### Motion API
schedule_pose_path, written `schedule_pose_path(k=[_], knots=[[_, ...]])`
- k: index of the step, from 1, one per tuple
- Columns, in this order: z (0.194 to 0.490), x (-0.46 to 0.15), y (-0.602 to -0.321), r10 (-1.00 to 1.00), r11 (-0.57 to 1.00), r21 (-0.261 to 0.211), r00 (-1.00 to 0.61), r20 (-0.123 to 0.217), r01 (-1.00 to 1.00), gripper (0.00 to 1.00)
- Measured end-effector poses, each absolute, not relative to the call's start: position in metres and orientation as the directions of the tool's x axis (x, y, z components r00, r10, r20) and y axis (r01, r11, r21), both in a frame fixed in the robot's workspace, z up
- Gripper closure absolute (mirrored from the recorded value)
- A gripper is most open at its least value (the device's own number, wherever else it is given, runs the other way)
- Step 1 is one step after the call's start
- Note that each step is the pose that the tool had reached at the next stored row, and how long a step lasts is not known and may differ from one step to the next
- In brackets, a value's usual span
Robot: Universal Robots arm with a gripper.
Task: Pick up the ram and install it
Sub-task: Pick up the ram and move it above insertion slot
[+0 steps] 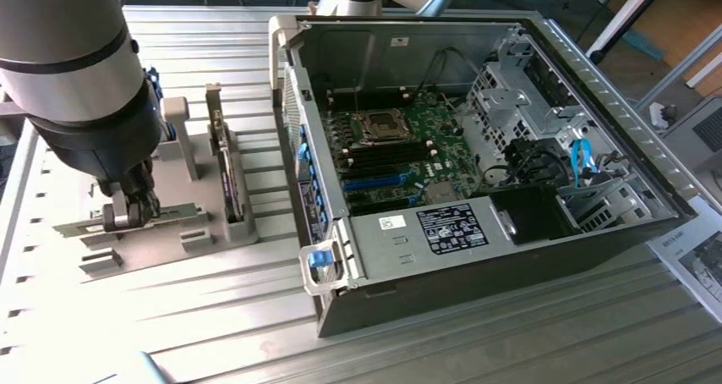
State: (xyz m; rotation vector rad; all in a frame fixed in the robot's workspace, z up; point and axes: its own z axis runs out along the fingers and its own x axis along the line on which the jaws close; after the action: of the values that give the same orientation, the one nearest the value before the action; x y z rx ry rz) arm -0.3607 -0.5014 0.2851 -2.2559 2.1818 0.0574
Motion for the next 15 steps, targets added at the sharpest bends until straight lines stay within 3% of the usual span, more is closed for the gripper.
schedule_pose_path(k=[15], knots=[[0.326,-0.36,-0.501,-0.999,-0.034,0.023,0.033,-0.029,-0.999,0.88]])
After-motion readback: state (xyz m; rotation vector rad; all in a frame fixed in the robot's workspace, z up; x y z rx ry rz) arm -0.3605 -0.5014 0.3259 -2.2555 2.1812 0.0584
